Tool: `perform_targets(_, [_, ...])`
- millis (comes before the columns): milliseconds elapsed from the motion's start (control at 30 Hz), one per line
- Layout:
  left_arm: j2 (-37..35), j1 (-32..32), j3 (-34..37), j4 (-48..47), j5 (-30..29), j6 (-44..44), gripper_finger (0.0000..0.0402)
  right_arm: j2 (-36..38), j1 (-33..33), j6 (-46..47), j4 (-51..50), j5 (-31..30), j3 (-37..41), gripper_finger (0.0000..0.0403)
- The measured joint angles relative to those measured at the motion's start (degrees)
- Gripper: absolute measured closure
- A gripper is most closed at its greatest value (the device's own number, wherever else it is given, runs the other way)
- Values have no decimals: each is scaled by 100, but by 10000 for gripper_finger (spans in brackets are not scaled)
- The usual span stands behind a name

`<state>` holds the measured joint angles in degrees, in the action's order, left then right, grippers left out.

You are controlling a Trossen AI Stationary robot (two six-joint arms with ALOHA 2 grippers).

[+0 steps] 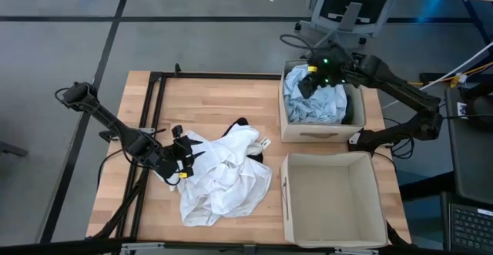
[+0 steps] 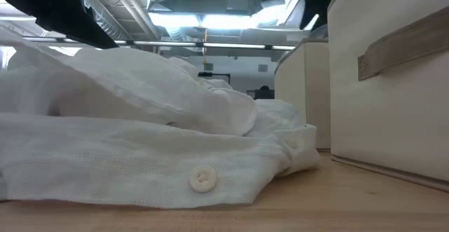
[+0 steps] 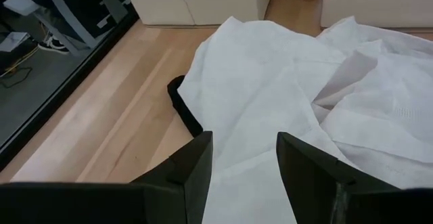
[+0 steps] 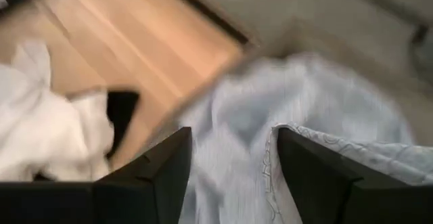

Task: Sort clothes
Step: Put the patterned polo into the top bin

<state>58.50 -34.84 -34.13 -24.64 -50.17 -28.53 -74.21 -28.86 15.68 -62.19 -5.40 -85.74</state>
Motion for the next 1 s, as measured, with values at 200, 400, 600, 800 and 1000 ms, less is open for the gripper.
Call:
perform_targets(200, [0, 2, 0, 0, 0, 0, 247, 11, 0, -694, 2145, 314, 567, 182])
perform_targets(400, [0, 2, 0, 0, 0, -2, 247, 9, 0, -933, 4428, 626, 1290, 183])
perform_targets(600, [0, -1, 0, 0, 2, -17, 247, 9, -9, -935, 3233, 328, 877, 183])
perform_targets(800, [0, -1, 0, 2, 2, 31, 247, 30, 0, -994, 32, 603, -621, 183])
perform_targets(1000, [0, -1, -4, 212, 1, 202, 247, 214, -9, -586, -757, 1973, -1561, 183])
